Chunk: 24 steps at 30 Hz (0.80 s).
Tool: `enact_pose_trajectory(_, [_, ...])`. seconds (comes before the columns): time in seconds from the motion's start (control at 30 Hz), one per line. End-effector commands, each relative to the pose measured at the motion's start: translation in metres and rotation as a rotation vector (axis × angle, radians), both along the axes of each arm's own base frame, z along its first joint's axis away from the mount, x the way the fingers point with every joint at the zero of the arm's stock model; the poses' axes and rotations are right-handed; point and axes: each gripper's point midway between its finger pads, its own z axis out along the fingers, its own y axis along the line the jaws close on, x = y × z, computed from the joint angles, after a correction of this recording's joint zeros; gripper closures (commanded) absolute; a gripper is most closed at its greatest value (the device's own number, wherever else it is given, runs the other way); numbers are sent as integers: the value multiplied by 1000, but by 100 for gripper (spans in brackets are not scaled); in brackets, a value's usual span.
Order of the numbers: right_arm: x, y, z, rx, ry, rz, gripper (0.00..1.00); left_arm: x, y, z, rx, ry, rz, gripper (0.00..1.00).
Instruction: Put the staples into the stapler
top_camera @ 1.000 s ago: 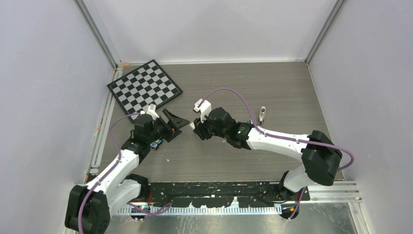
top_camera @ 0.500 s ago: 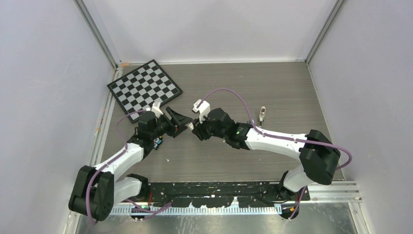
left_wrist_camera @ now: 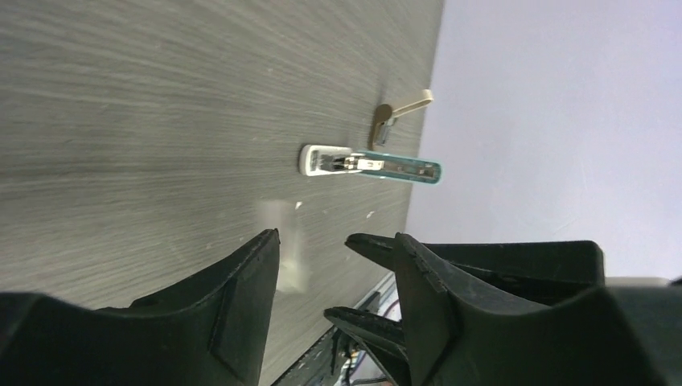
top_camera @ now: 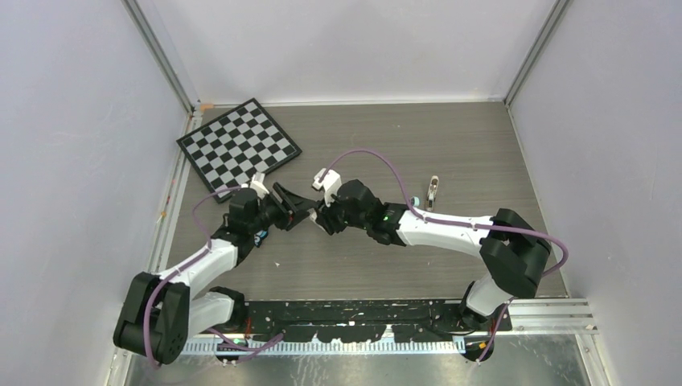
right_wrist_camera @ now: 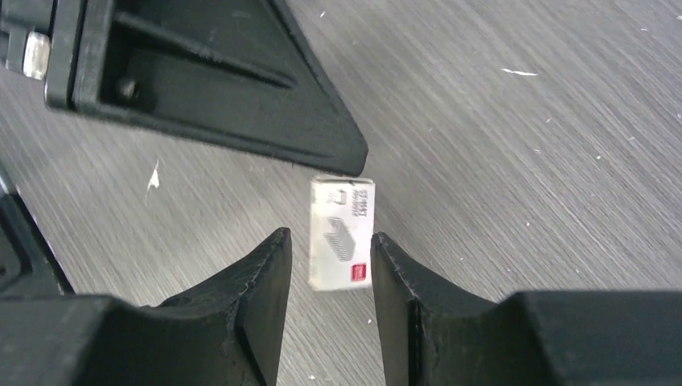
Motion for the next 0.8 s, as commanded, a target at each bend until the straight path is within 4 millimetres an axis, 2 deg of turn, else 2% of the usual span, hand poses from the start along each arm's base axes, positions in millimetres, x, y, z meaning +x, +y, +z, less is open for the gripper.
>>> enact_pose_trajectory(0.0, [-21, -4, -12, -80, -21, 186, 54, -10, 16, -15, 126, 36, 20, 42])
enact_pose_trajectory(0.13, [-47, -16, -42, -194, 37, 343, 54, -23, 37, -23, 269, 69, 55, 39])
enact_pose_trajectory(0.23, [-48, -22, -54, -252, 56, 360, 53, -26, 54, -14, 346, 39, 112, 39])
enact_pose_trajectory(0.33, [-40, -22, -52, -254, 70, 298, 54, -26, 67, -6, 416, -20, 144, 42])
enact_pose_trajectory(0.43, [-18, -29, -43, -224, 48, 115, 54, -25, 67, 8, 505, -147, 58, 46])
enact_pose_trajectory(0.53, [0, -42, -25, -108, 97, -80, 53, -21, 57, 32, 606, -339, -107, 45])
enact_pose_trajectory(0.67, [16, -68, 12, 74, 223, -290, 48, -29, 29, 54, 698, -658, -481, 42])
enact_pose_trajectory(0.77, [31, -96, 36, 147, 260, -441, 42, -37, 17, 52, 819, -978, -741, 34])
